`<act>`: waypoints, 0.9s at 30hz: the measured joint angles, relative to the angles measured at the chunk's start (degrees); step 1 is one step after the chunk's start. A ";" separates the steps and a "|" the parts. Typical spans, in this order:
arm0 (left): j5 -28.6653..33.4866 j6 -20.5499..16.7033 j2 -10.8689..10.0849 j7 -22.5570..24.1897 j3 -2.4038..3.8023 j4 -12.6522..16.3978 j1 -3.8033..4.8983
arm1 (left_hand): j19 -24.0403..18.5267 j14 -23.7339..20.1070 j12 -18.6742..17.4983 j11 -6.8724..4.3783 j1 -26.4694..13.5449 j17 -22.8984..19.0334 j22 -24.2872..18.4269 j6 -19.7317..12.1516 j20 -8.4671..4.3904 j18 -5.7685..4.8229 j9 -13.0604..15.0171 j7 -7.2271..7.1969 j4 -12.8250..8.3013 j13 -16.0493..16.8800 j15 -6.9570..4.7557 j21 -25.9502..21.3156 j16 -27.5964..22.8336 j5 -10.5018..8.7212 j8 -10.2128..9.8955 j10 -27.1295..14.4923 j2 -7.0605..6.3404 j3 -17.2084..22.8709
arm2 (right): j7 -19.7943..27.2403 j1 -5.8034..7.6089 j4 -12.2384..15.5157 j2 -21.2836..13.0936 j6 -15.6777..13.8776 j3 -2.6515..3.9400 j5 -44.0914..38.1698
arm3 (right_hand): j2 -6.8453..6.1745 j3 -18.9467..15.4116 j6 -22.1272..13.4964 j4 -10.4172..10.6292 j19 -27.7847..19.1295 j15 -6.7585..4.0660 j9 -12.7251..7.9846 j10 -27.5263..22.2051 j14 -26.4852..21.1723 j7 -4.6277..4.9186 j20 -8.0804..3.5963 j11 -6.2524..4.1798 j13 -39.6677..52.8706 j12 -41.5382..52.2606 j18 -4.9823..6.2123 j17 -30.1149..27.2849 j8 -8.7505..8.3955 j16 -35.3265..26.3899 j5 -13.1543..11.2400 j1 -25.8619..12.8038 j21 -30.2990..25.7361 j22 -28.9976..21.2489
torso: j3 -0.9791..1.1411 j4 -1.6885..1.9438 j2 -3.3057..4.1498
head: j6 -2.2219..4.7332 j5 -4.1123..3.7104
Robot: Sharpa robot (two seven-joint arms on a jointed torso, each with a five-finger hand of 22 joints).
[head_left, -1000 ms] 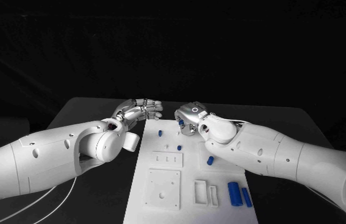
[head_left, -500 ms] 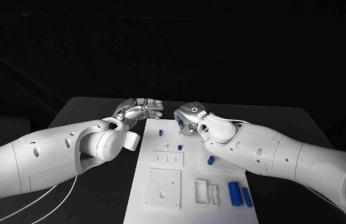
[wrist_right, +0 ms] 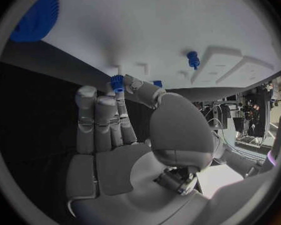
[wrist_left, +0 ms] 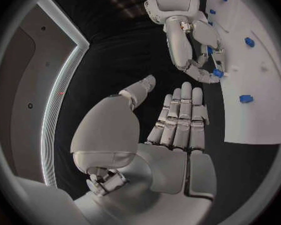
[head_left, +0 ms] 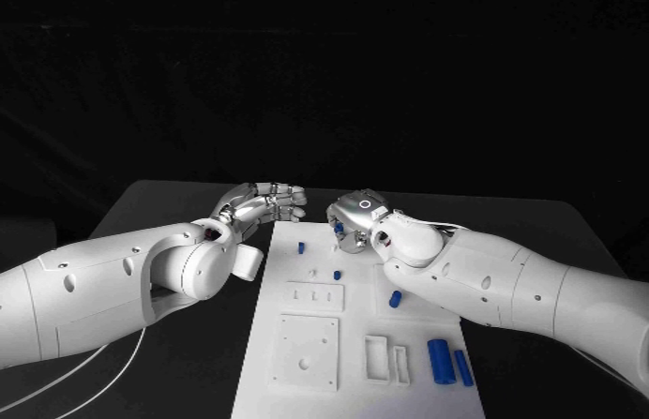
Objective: Assemble the parts on the task board
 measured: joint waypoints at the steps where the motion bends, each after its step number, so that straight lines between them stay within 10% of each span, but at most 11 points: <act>1: 0.00 0.00 0.01 0.00 0.00 -0.02 0.00 | 0.00 0.00 0.00 0.00 0.00 0.00 0.00 0.00 0.00 -0.01 0.00 0.00 0.00 0.00 0.00 0.00 0.00 0.00 0.00 0.00 0.00 0.00 | 0.01 0.00 -0.02 0.01 -0.01 0.00 0.05 | -0.07 -0.05 0.00 -0.05 0.00 0.00 0.00 0.00 0.00 0.00 0.00 0.00 0.00 0.00 0.00 0.00 0.00 0.00 0.00 -0.07 0.00 0.00 | 0.00 0.00 0.00 | -0.01 0.00; 27: -0.03 0.00 -0.02 -0.01 0.00 -0.22 0.01 | 0.00 0.00 0.00 0.00 -0.21 0.00 -0.02 0.12 0.00 -0.09 -0.05 -0.12 0.00 0.00 0.00 0.00 -0.21 0.00 0.00 0.00 0.21 0.00 | 0.00 -0.14 0.04 -0.34 -0.13 -0.13 1.05 | -2.17 -1.68 -1.75 0.52 0.01 0.10 -0.18 -0.95 -0.51 0.93 0.00 0.97 -0.39 -0.43 -0.02 -0.44 -0.95 0.00 0.00 -0.36 0.00 0.00 | -0.02 0.03 0.00 | -0.10 -0.02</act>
